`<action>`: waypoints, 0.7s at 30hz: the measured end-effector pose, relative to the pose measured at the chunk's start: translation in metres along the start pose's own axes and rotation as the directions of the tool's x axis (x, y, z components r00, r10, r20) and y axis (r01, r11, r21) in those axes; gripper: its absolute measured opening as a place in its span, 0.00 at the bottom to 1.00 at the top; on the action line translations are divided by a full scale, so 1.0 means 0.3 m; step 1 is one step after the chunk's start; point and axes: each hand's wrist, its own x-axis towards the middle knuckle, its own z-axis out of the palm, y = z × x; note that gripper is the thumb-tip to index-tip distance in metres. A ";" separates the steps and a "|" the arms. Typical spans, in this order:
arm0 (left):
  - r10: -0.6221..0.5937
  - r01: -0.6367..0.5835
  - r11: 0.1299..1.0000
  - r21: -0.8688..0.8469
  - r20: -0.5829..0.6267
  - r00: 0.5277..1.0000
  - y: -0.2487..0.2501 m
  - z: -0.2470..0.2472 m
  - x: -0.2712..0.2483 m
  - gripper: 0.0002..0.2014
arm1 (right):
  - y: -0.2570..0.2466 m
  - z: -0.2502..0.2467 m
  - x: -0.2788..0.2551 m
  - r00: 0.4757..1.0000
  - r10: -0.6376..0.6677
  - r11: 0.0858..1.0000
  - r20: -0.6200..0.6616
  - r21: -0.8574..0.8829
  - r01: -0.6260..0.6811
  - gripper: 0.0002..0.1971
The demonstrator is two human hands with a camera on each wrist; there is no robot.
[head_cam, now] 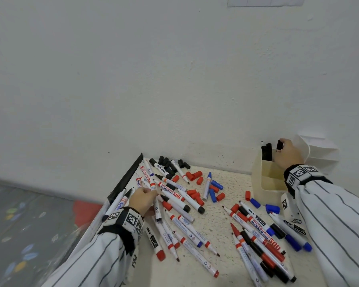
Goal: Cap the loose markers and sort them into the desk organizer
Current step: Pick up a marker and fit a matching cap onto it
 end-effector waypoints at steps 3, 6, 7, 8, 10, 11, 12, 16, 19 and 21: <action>0.015 -0.015 1.000 -0.016 -0.031 0.999 0.000 -0.018 0.002 0.05 | -0.006 -0.001 0.010 0.997 0.005 0.996 0.074 -0.093 0.002 0.23; 0.011 -0.013 0.999 -0.035 -0.045 0.999 0.001 -0.033 -0.002 0.05 | -0.005 -0.002 0.027 0.992 0.037 0.990 0.123 -0.141 -0.019 0.19; 0.015 -0.017 0.999 -0.032 -0.054 0.998 -0.001 -0.037 -0.002 0.05 | -0.006 -0.002 0.031 0.992 0.051 0.989 0.113 -0.141 -0.035 0.20; 0.018 -0.020 0.999 -0.028 -0.061 0.998 -0.001 -0.041 -0.002 0.05 | -0.007 -0.006 0.031 0.995 0.059 0.990 0.085 -0.131 -0.048 0.21; 0.027 -0.028 0.999 -0.026 -0.060 0.998 0.000 -0.046 -0.002 0.05 | -0.005 -0.016 0.038 0.999 0.050 0.991 -0.017 -0.120 -0.051 0.19; 0.031 -0.033 0.999 -0.033 -0.059 0.998 0.000 -0.046 0.000 0.05 | -0.003 -0.020 0.037 0.998 0.030 0.993 -0.053 -0.116 -0.036 0.17; 0.033 -0.035 0.999 -0.038 -0.057 0.998 0.001 -0.045 0.005 0.06 | -0.003 -0.023 0.036 0.997 0.009 0.994 -0.070 -0.108 -0.016 0.15; 0.041 -0.042 0.999 -0.023 -0.038 0.998 0.017 -0.029 0.022 0.05 | 0.021 -0.021 0.054 1.000 0.003 0.997 -0.018 -0.074 -0.004 0.10; 0.068 -0.068 0.998 0.018 -0.038 0.997 0.026 -0.015 0.041 0.03 | 0.022 -0.032 0.063 0.987 -0.081 0.991 -0.141 -0.121 0.064 0.06; 0.081 -0.080 0.996 0.030 -0.032 0.996 0.034 -0.002 0.051 0.03 | 0.025 -0.032 0.070 0.973 -0.110 0.988 -0.203 -0.127 0.085 0.06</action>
